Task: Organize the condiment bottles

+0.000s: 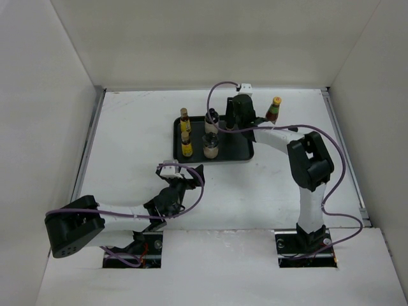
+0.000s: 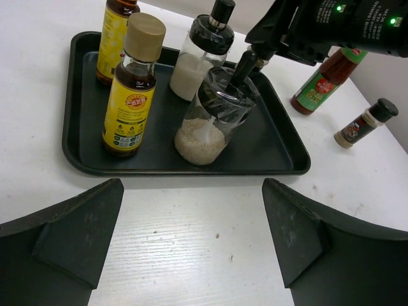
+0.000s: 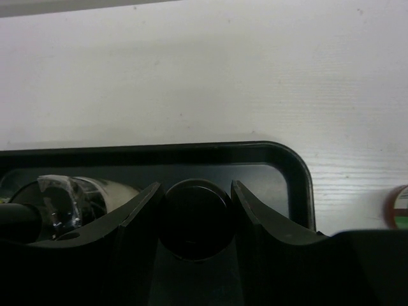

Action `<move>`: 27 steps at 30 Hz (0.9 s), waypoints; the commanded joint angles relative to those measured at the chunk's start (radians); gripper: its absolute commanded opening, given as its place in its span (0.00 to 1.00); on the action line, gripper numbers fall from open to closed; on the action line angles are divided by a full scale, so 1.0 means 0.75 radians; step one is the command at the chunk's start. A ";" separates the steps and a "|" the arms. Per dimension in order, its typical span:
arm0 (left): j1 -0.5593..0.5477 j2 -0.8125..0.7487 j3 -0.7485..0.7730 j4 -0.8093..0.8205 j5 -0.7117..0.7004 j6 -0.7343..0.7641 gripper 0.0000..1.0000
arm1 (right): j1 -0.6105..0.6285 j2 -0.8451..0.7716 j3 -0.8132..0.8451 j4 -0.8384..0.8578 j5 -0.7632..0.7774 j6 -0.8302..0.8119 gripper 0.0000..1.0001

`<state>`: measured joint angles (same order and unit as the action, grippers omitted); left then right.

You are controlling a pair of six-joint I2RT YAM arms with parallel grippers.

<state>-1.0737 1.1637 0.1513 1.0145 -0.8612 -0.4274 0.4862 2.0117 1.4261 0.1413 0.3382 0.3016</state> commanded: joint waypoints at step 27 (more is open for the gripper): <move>0.013 -0.011 0.036 0.075 0.025 -0.009 0.92 | 0.012 -0.571 -0.326 0.039 0.022 0.060 0.78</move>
<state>-1.0725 1.1797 0.1528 1.0153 -0.8444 -0.4274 0.5133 1.7191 1.2427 0.1215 0.3408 0.3149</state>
